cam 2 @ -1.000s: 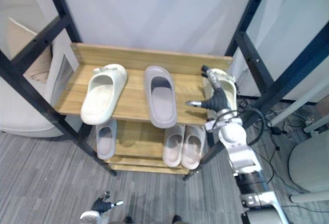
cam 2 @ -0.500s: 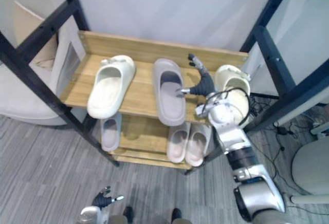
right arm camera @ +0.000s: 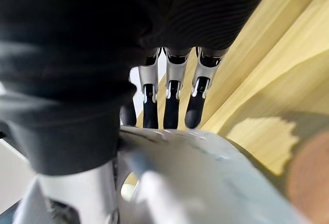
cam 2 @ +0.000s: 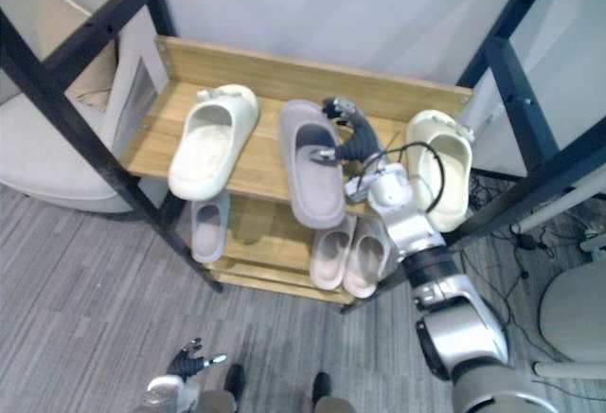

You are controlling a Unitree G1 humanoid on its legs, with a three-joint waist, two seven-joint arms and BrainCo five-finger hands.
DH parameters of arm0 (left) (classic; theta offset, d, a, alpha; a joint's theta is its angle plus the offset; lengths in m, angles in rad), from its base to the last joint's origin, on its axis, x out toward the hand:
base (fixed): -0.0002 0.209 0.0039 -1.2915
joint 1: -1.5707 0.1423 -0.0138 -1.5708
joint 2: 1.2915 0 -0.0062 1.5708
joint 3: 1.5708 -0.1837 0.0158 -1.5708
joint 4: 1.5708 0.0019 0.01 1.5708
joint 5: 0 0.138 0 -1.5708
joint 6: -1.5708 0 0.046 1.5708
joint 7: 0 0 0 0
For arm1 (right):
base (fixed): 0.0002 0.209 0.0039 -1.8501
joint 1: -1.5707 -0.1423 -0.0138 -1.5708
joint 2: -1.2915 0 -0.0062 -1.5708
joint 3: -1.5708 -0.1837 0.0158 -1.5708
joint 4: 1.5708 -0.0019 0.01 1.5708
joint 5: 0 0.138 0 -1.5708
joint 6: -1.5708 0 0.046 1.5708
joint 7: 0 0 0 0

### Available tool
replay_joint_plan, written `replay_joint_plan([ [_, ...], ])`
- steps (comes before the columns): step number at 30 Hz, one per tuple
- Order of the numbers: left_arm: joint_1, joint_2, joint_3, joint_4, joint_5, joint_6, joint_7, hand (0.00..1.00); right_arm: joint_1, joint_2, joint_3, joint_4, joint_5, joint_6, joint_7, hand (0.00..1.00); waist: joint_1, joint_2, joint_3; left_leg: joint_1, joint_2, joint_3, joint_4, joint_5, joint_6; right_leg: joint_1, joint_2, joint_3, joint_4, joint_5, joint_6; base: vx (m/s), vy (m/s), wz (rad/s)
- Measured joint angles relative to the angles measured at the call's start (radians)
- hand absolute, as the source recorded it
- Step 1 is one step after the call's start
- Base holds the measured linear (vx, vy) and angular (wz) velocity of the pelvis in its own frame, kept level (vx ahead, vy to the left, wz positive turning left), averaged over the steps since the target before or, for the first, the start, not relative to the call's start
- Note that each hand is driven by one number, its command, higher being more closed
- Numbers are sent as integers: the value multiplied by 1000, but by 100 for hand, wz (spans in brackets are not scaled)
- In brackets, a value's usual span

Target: Organize the slippers on the shoe rack

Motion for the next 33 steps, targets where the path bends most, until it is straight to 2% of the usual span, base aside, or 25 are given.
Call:
replay_joint_plan([
  [8,0,6,9,-3,1,1,0,0,26,-2,-13,-35,19,-9,1,100,-1,-14,7,29,2,13,-13,0,0,15,1,12,0,0,0,1,3,-4],
  [16,4,5,38,-1,4,5,0,0,275,1,-148,-389,17,-12,-11,100,-12,-14,7,37,4,17,-12,-1,1,14,1,21,12,-1,1,0,1,-1],
  [22,11,4,40,2,23,4,0,0,396,43,-220,-604,40,-66,-25,100,-25,-10,-1,53,1,21,-10,-1,1,16,-2,31,37,-11,11,-56,-4,-3],
  [24,11,2,41,8,23,4,1,0,455,46,-219,-667,81,-93,-9,100,-27,-4,-6,58,0,18,-10,1,1,15,-4,31,54,-24,15,-57,-16,2],
  [29,23,-7,38,14,39,5,1,0,548,46,-214,-707,141,-104,35,100,-32,15,-37,63,-1,10,-11,2,0,16,-5,24,71,-37,16,-20,-13,5],
  [33,29,-14,38,21,43,3,1,0,666,46,-143,-793,205,-116,100,100,-35,26,-50,67,-1,-1,-10,2,0,17,-6,15,88,-50,16,0,-12,6],
])
